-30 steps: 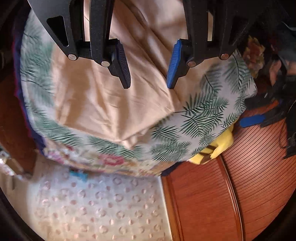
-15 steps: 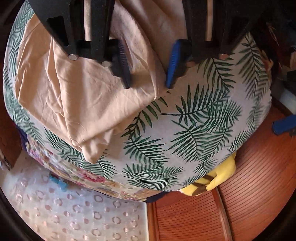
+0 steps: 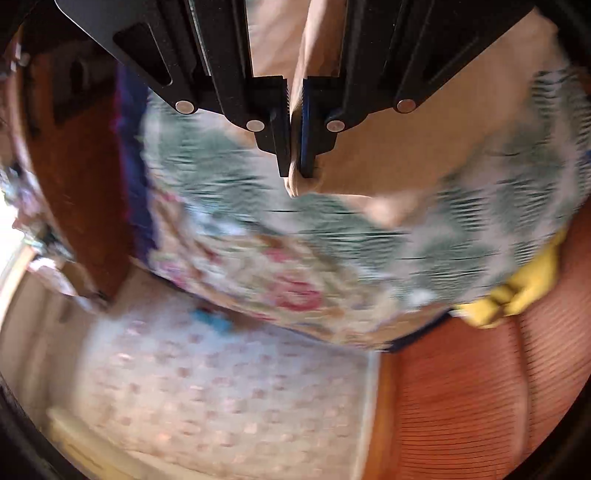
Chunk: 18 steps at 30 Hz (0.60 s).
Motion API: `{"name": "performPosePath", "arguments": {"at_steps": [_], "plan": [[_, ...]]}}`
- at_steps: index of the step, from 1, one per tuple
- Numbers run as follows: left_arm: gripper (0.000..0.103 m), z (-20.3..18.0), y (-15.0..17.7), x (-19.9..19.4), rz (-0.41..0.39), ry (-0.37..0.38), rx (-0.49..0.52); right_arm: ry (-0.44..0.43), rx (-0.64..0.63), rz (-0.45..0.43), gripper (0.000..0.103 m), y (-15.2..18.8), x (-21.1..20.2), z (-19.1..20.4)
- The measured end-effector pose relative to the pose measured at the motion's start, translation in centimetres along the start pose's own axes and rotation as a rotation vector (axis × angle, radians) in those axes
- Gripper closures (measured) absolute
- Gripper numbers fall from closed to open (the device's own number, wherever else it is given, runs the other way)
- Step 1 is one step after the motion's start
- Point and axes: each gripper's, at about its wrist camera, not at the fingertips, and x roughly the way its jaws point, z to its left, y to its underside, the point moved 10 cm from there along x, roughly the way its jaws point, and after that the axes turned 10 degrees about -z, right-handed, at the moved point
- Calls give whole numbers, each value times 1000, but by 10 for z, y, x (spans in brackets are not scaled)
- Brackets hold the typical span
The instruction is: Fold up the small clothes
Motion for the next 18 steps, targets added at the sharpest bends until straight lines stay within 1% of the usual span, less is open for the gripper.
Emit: {"name": "performPosePath", "arguments": {"at_steps": [1,2,4,5,6,7,8,9,10,12,16,17,18], "plan": [[40,-1,1,0,2,1,2,39,7,25,99,8,8,-13],[40,-2,2,1,6,3,4,59,23,61,99,18,18,-23],[40,-3,5,3,13,3,7,40,66,138,99,40,35,-28],[40,-4,5,3,15,3,7,41,76,160,98,49,39,-29],[40,-4,7,4,19,4,6,54,76,160,91,54,39,-31],[40,-5,8,5,23,3,6,50,87,150,82,57,37,-30],[40,-6,9,6,27,5,6,33,106,137,78,60,33,-29],[40,-8,12,6,32,11,8,20,122,123,69,62,25,-27],[40,-9,14,7,36,14,11,10,134,102,63,62,15,-27],[40,-15,23,9,53,28,15,-40,164,60,63,67,-17,-23],[40,-29,41,11,91,50,23,-180,163,32,63,96,-85,11],[40,-32,46,13,102,52,25,-195,140,38,63,105,-98,22],[40,-35,50,14,112,55,27,-186,121,39,63,118,-113,29]]}}
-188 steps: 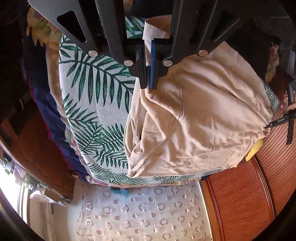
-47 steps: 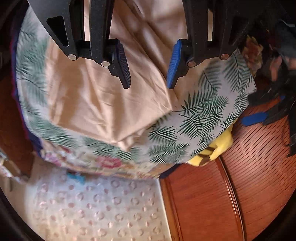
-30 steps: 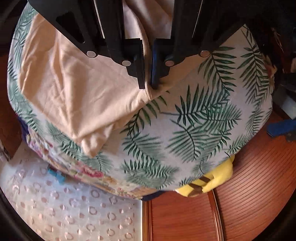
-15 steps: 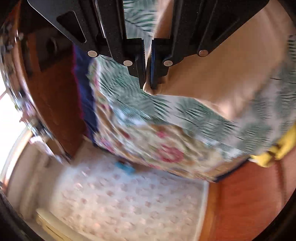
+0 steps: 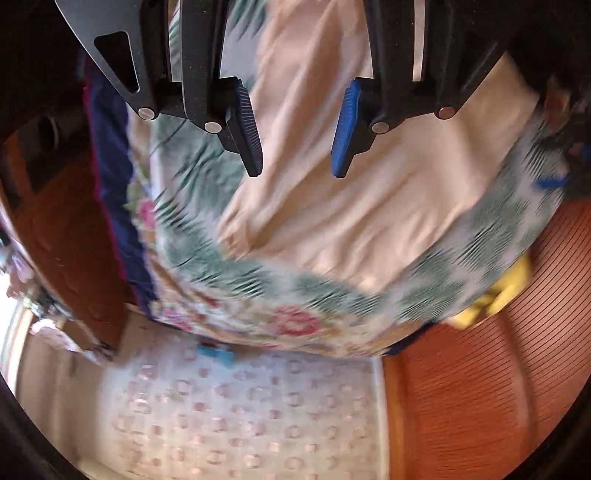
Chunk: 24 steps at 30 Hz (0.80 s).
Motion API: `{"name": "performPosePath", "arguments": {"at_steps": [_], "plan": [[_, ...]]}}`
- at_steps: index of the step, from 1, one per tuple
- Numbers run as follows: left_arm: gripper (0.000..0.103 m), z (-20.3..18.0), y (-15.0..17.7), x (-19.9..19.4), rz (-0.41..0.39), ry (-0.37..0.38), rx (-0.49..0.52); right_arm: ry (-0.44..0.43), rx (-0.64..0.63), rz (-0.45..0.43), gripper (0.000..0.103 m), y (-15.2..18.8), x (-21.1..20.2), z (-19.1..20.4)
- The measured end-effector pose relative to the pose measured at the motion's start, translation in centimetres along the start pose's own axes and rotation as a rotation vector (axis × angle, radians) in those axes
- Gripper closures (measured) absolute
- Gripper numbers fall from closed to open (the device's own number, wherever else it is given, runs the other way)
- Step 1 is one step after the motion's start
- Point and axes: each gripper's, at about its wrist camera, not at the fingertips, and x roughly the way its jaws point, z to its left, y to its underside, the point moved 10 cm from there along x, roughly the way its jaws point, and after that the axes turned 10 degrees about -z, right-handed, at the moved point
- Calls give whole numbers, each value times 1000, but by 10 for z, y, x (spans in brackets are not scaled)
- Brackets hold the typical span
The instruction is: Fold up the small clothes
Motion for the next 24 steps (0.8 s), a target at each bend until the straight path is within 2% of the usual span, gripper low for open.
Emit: {"name": "performPosePath", "arguments": {"at_steps": [6,8,11,12,13,14,17,19,24], "plan": [[40,-12,11,2,23,10,1,-5,72,82,63,73,-30,14],[40,-13,13,3,29,10,-1,13,101,93,63,84,-35,10],[40,-14,16,5,37,11,-8,-19,146,105,63,92,-39,13],[40,-15,16,6,38,11,-8,-40,144,97,65,92,-41,18],[40,-15,16,7,40,9,-8,-52,136,90,96,90,-43,22],[40,-15,17,7,42,8,-7,-58,128,82,101,90,-47,22],[40,-16,17,8,44,6,-7,-36,125,23,101,86,-75,12],[40,-16,18,8,48,10,-7,-33,158,22,101,95,-96,1],[40,-21,26,9,66,38,-29,-24,222,40,101,119,-99,-8]]}}
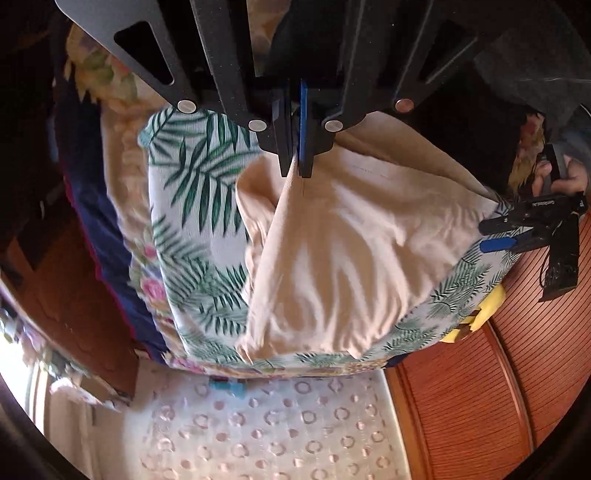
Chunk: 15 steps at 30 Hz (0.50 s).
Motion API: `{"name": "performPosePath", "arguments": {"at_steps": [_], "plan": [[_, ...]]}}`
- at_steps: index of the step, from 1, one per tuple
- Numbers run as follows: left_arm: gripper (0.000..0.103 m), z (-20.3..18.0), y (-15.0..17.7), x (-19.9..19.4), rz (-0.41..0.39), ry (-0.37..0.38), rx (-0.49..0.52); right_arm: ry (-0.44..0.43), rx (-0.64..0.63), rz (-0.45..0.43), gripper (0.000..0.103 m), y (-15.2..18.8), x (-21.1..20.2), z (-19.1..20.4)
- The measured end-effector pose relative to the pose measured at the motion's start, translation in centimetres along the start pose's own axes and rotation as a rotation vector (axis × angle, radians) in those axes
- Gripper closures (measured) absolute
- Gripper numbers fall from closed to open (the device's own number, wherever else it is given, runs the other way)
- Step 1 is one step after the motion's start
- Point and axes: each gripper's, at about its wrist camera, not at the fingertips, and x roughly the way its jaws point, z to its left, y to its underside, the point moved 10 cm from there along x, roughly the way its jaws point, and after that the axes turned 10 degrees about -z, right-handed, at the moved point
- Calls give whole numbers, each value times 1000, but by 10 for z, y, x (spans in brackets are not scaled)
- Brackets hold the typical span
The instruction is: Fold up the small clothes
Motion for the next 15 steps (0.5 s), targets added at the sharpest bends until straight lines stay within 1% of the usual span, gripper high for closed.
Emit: {"name": "performPosePath", "arguments": {"at_steps": [1,3,4,5,6,7,8,9,10,11,12,13,15], "plan": [[40,-1,1,0,2,2,2,-6,9,-7,101,1,1,1],[40,-9,4,1,9,43,-4,-9,2,-17,101,-1,5,7],[47,-12,6,1,16,55,-5,-8,-5,-23,101,-3,6,9],[50,-14,9,3,28,61,0,-3,-15,-28,101,-4,7,11],[56,-15,10,2,22,49,16,3,-28,-38,101,-6,8,14],[61,-16,11,3,22,38,29,6,-38,-51,98,-8,7,16],[78,-16,12,2,23,30,37,15,-48,-65,96,-11,6,17],[93,-18,12,3,30,31,40,19,-56,-83,92,-14,4,19],[96,-20,12,2,27,36,41,17,-62,-102,84,-15,2,21],[96,-23,8,0,13,41,48,19,-70,-119,77,-19,0,24],[97,-27,2,-4,-5,49,52,23,-80,-147,59,-22,-4,28],[97,-30,-7,-10,-30,66,37,12,-85,-172,46,-26,-7,33],[97,-37,-30,-19,-74,103,16,-52,-95,-202,44,-29,-14,49]]}}
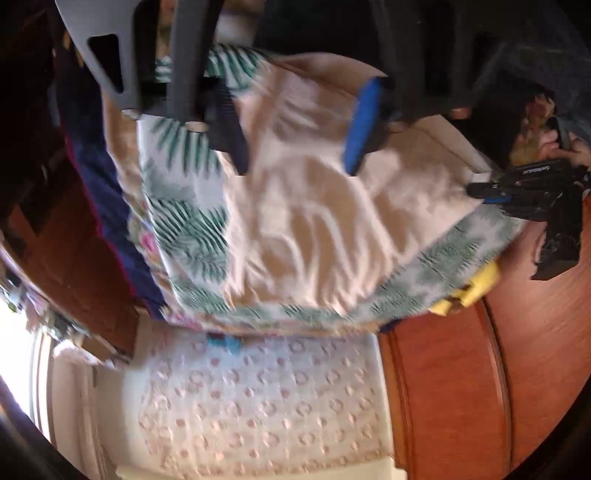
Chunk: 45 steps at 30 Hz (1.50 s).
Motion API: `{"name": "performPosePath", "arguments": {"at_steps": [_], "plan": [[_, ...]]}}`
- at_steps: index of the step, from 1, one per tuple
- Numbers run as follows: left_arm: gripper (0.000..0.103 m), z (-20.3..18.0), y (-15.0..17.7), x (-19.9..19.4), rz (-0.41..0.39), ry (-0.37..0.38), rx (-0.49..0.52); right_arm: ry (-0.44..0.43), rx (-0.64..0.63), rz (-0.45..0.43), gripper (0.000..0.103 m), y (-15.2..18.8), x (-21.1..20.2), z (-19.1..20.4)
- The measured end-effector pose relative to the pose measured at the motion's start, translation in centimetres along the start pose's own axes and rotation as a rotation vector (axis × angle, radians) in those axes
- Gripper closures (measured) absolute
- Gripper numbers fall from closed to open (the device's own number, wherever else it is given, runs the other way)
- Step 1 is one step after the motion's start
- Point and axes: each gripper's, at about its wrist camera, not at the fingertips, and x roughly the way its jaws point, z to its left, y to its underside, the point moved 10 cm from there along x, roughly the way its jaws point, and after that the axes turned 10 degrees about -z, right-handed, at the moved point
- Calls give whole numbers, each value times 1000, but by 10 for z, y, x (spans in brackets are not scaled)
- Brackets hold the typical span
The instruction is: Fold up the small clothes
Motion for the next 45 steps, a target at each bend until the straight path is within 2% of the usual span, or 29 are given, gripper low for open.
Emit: {"name": "performPosePath", "arguments": {"at_steps": [3,6,12,17,21,23,24,25,26,28,31,34,38,39,40,41,42,43,45], "plan": [[97,-14,-42,-10,-68,46,4,-72,-28,-21,41,-3,-1,26],[97,-32,-77,-9,-112,64,54,-154,-53,-14,39,0,3,54],[97,-41,-108,5,-135,70,73,-173,-132,-11,36,4,13,75],[97,-36,-125,9,-163,60,55,-78,-175,72,35,18,34,56],[97,-25,-135,9,-191,50,26,47,-224,156,35,34,46,22],[97,-16,-139,11,-201,42,13,64,-224,179,35,31,50,9],[97,-11,-141,11,-203,37,4,72,-241,186,50,26,53,4],[97,-5,-143,13,-205,34,-7,67,-260,185,84,18,56,2],[97,-1,-145,15,-209,26,-10,70,-282,176,89,6,58,2],[97,14,-153,20,-224,-24,-6,77,-329,148,90,-26,64,-1],[97,44,-172,34,-241,-89,-17,101,-397,106,90,-80,87,-7],[97,74,-185,59,-228,-158,-4,99,-441,118,90,-118,126,-14],[96,105,-191,94,-176,-190,1,80,-436,185,90,-132,189,-27],[93,111,-190,104,-149,-188,-2,69,-406,207,90,-129,204,-32],[84,117,-188,113,-127,-181,-4,59,-372,228,88,-127,217,-38],[78,119,-188,114,-125,-184,0,50,-338,240,83,-126,226,-45],[63,124,-188,115,-135,-197,11,49,-297,235,72,-130,234,-52],[57,127,-189,115,-143,-208,15,37,-247,223,62,-134,240,-58],[57,137,-190,114,-153,-220,3,-22,-109,188,52,-145,245,-68]]}}
